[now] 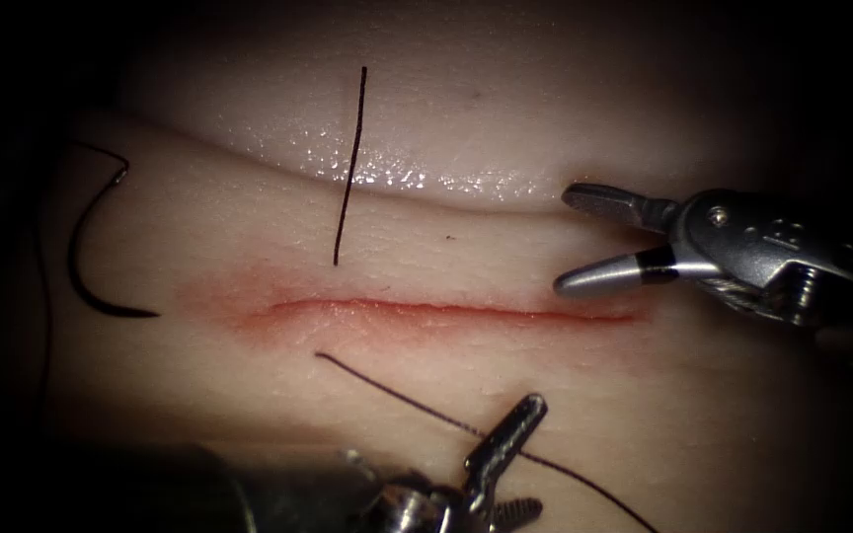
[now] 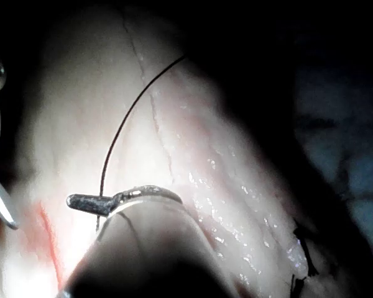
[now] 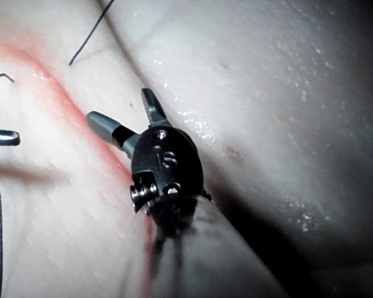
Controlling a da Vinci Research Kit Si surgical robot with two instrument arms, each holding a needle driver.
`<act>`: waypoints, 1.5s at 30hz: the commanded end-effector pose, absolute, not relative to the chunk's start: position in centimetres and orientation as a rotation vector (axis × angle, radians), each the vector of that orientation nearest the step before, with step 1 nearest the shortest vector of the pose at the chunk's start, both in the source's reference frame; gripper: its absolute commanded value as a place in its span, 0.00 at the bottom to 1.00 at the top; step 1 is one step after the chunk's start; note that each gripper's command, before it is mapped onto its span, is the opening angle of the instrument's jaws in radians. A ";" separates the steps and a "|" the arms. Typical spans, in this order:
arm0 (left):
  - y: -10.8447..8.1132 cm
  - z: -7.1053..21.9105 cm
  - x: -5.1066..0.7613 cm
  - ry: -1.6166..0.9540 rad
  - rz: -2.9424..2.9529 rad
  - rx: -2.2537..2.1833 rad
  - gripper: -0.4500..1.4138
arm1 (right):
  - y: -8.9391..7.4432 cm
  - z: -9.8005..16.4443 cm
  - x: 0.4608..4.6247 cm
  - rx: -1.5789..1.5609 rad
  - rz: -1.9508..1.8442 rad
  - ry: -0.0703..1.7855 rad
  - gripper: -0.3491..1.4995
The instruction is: Wound Closure
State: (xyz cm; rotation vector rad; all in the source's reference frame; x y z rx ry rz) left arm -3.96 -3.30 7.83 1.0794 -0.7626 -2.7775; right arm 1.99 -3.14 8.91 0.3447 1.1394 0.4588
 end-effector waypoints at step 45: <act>-3.1 7.3 -3.25 -0.468 -2.517 1.458 0.00 | -3.5 8.9 2.72 0.404 0.022 1.316 0.53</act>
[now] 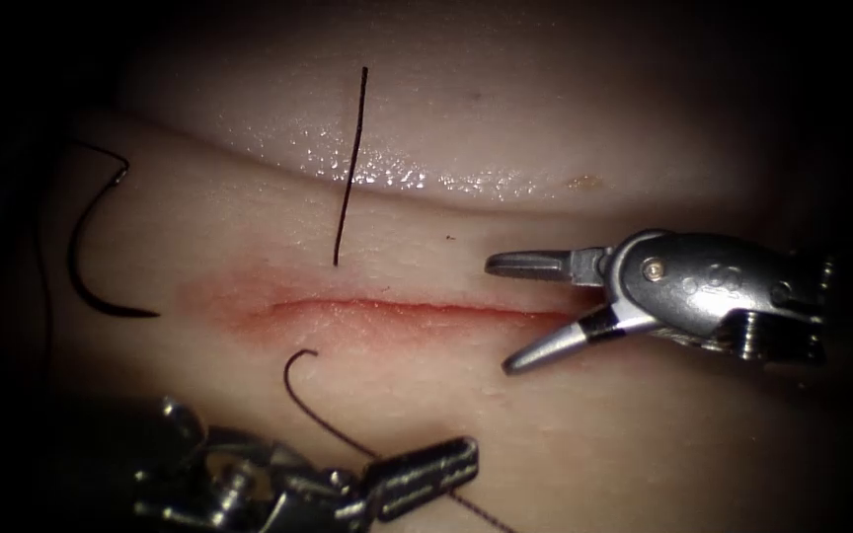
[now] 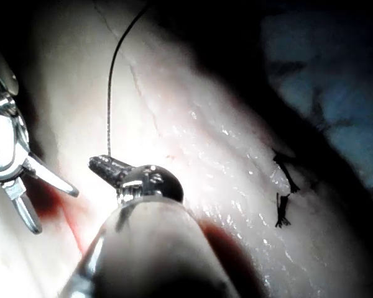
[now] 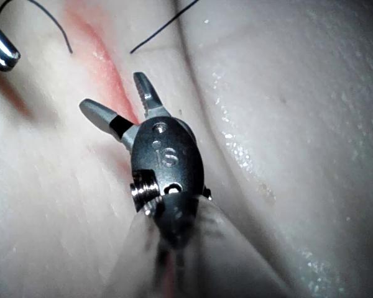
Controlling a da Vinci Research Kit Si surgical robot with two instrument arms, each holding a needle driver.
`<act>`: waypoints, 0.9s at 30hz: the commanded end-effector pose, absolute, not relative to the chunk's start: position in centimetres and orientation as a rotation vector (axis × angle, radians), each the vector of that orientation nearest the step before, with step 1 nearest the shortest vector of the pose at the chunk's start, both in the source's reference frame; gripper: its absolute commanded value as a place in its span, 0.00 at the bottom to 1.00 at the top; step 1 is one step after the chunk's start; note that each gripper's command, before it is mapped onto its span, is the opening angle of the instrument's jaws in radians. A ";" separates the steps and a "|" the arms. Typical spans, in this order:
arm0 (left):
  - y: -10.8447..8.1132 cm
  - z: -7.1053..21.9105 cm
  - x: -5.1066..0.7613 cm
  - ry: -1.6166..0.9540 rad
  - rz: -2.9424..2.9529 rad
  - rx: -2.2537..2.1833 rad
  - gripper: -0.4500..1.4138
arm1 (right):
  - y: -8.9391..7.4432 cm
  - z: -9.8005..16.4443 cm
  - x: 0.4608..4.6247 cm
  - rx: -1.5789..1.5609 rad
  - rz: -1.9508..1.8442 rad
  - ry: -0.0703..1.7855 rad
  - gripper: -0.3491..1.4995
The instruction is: Wound Closure
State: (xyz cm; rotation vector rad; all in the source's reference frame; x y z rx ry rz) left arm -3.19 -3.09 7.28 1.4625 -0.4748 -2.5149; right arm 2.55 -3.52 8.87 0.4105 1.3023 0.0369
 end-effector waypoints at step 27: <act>-3.2 7.3 -3.00 -0.221 -2.404 1.346 0.00 | -3.8 8.8 3.76 0.401 -0.240 1.489 0.70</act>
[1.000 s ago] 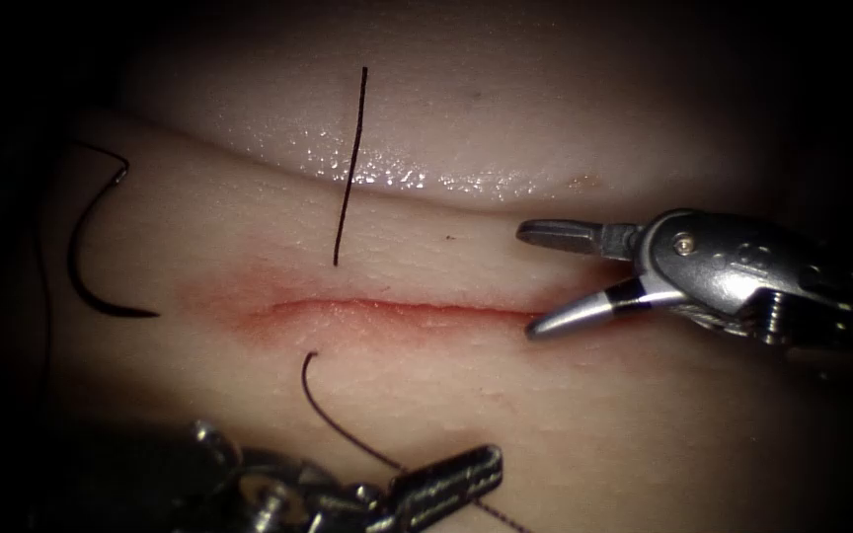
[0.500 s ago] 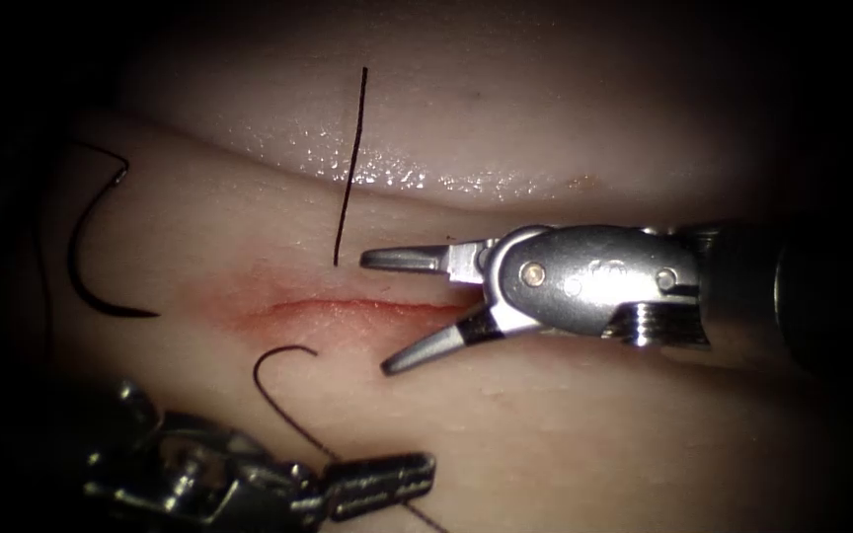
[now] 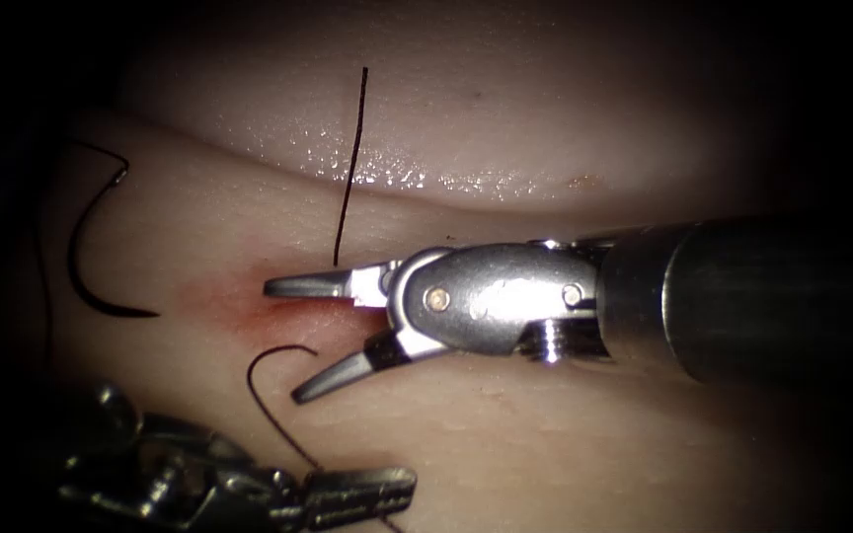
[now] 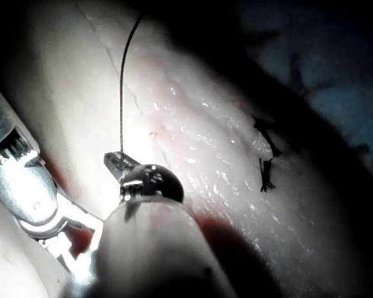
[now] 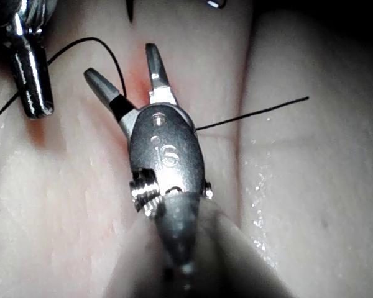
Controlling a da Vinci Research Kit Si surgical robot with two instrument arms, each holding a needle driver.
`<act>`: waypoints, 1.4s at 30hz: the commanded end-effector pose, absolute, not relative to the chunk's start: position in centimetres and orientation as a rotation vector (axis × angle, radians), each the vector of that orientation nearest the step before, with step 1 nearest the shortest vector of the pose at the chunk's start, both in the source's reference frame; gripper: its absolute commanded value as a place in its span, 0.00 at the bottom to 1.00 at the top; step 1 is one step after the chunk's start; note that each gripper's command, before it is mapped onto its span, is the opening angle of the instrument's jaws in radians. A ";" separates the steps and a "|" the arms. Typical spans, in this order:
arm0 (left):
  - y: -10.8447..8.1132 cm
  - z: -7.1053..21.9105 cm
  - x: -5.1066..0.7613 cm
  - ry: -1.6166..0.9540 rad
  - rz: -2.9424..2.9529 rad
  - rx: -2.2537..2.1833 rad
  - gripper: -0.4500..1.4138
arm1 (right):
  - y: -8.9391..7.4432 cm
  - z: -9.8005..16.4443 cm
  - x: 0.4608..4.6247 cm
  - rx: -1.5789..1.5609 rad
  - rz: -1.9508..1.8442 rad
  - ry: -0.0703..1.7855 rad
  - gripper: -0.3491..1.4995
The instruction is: Wound Closure
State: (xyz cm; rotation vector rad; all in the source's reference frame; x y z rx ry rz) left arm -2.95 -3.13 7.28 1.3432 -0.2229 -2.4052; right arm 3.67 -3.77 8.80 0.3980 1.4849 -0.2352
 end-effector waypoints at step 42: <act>-3.2 7.3 -2.88 -0.207 -2.392 1.341 0.00 | -4.0 8.9 4.02 0.308 -0.510 1.673 0.00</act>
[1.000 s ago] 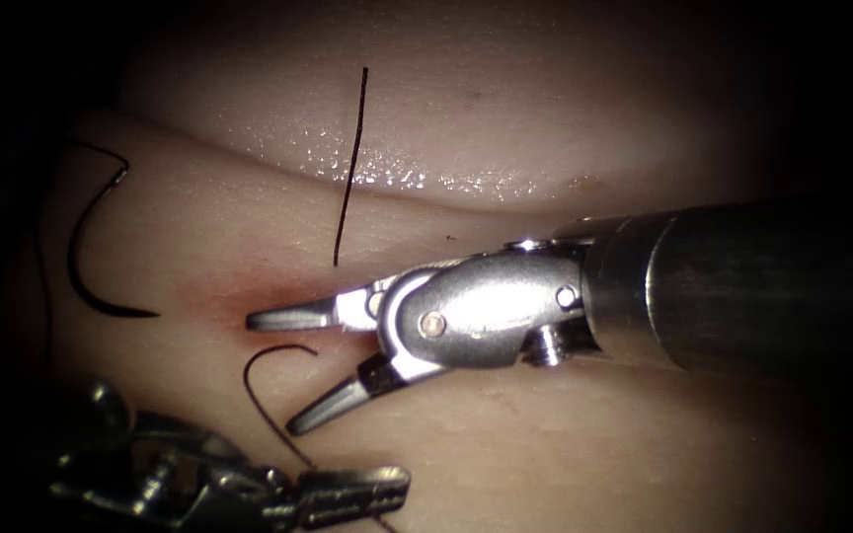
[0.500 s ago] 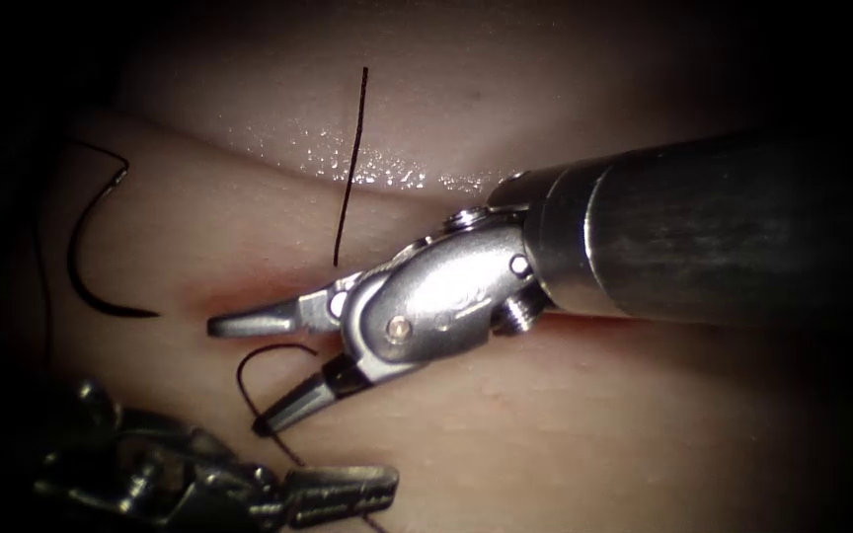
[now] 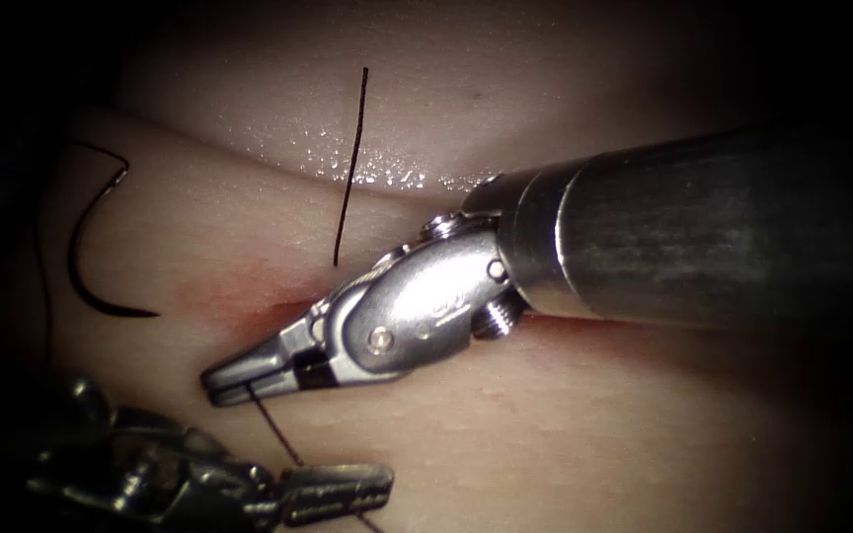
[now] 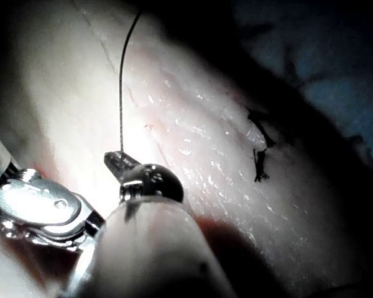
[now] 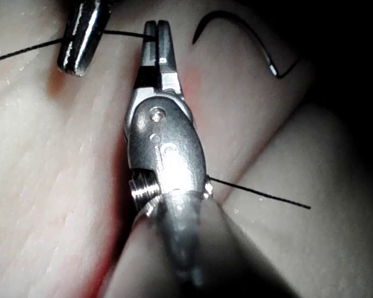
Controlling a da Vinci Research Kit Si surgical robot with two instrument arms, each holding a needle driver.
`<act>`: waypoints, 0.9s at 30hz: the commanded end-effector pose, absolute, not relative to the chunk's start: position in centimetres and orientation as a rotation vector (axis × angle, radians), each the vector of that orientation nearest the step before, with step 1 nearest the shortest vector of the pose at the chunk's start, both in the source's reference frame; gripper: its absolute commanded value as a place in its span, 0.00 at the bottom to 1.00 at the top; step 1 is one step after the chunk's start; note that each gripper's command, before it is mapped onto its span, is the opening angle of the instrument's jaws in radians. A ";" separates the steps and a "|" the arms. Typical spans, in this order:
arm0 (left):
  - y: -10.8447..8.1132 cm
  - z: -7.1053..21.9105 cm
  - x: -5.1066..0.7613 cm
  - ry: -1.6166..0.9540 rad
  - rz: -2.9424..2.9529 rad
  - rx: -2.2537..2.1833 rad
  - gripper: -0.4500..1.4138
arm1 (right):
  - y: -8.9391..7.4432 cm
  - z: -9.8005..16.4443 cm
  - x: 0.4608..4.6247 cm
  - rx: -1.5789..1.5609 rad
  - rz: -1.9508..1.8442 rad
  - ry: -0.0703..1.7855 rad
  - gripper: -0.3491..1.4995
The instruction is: Wound Closure
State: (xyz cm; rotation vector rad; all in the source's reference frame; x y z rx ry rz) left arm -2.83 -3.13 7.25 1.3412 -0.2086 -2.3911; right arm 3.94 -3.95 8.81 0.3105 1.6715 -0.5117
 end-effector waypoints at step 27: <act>-2.9 7.4 -3.09 -0.840 -2.588 1.326 0.71 | -3.3 9.4 3.96 0.393 -0.032 1.378 0.00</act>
